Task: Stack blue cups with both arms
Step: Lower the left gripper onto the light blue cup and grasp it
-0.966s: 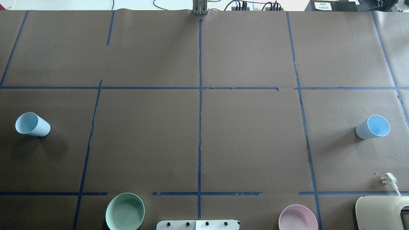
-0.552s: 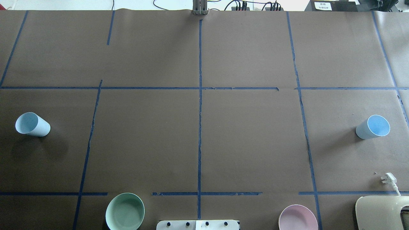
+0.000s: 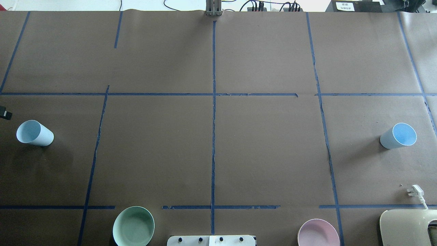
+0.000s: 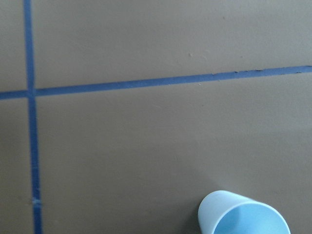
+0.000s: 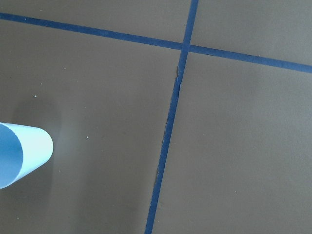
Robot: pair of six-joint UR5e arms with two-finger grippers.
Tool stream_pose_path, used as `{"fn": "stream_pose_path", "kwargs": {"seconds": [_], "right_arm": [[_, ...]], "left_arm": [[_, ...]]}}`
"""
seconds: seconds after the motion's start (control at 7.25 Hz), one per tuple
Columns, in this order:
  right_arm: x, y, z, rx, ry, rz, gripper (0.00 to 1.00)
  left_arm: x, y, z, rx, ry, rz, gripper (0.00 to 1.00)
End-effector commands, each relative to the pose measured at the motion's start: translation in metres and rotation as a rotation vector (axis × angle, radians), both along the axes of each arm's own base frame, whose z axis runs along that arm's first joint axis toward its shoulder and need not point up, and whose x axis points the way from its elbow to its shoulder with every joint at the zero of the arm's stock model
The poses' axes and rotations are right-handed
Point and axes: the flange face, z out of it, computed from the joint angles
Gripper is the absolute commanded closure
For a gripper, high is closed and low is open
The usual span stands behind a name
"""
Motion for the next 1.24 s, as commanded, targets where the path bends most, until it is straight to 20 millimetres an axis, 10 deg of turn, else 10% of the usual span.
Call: {"fn": "stream_pose_path", "kwargs": {"seconds": [0.0, 0.28, 0.83, 1.1], "right_arm": [[0.000, 0.000, 0.001, -0.001, 0.000, 0.000, 0.00], [0.000, 0.001, 0.002, -0.003, 0.001, -0.001, 0.00], [0.000, 0.001, 0.003, -0.005, 0.001, -0.001, 0.00], [0.000, 0.001, 0.002, -0.003, 0.001, -0.001, 0.00]], "left_arm": [[0.043, 0.017, 0.001, -0.046, 0.002, -0.001, 0.00], [0.052, 0.021, 0.010, -0.062, -0.008, 0.016, 0.14], [0.055, 0.021, 0.017, -0.077, -0.012, 0.022, 0.93], [0.058, 0.019, -0.001, -0.064, 0.014, 0.028, 1.00]]}}
